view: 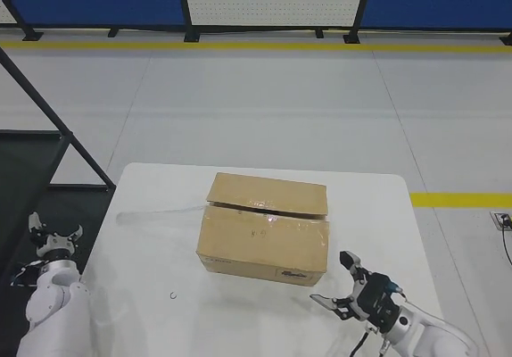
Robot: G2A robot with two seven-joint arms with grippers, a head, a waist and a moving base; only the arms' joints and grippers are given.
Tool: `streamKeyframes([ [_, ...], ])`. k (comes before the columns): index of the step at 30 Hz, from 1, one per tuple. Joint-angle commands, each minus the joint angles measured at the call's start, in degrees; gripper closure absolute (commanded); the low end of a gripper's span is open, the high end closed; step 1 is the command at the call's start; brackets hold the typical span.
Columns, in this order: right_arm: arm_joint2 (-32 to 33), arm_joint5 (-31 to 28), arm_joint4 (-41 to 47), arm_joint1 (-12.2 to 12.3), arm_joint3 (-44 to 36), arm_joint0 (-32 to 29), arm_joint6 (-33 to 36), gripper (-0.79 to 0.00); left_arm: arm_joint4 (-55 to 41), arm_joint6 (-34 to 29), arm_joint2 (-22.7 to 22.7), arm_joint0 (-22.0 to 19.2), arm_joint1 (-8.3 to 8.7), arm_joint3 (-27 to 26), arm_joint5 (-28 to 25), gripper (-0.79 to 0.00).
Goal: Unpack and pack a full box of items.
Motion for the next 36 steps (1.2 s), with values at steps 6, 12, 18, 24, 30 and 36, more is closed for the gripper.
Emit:
streamKeyframes([
  [6, 1.41, -5.38, 1.36, 0.54, -0.67, 1.06, 1.54, -0.785, -1.29, -7.67, 0.06, 4.42, 0.18, -8.40, -0.39, -0.785],
  [12, 6.01, -15.23, 9.76, 1.54, -0.44, 1.42, 3.18, -0.785, -1.09, -16.79, -0.34, 13.28, 0.46, -22.18, -3.44, -0.785],
  [18, 7.31, -15.50, 16.97, 1.83, -0.56, 0.52, 6.17, -0.785, -2.87, -27.13, -0.98, 20.58, 0.97, -32.07, -0.07, -0.785],
  [24, 7.31, -15.50, 16.97, 1.83, -0.56, 0.52, 6.17, -0.785, -2.03, -30.66, -1.11, 22.53, 1.38, -34.71, 4.92, -0.785],
  [30, 5.82, -15.42, 20.42, 1.69, 1.44, 0.64, 6.85, -0.785, -1.91, -30.43, -1.06, 22.62, 1.37, -34.76, 4.93, -0.785],
  [36, 3.90, -17.26, 31.91, 1.92, 7.70, 6.64, 13.16, -0.785, 0.76, -32.05, 1.68, 22.26, 1.56, -36.39, 7.58, -0.785],
])
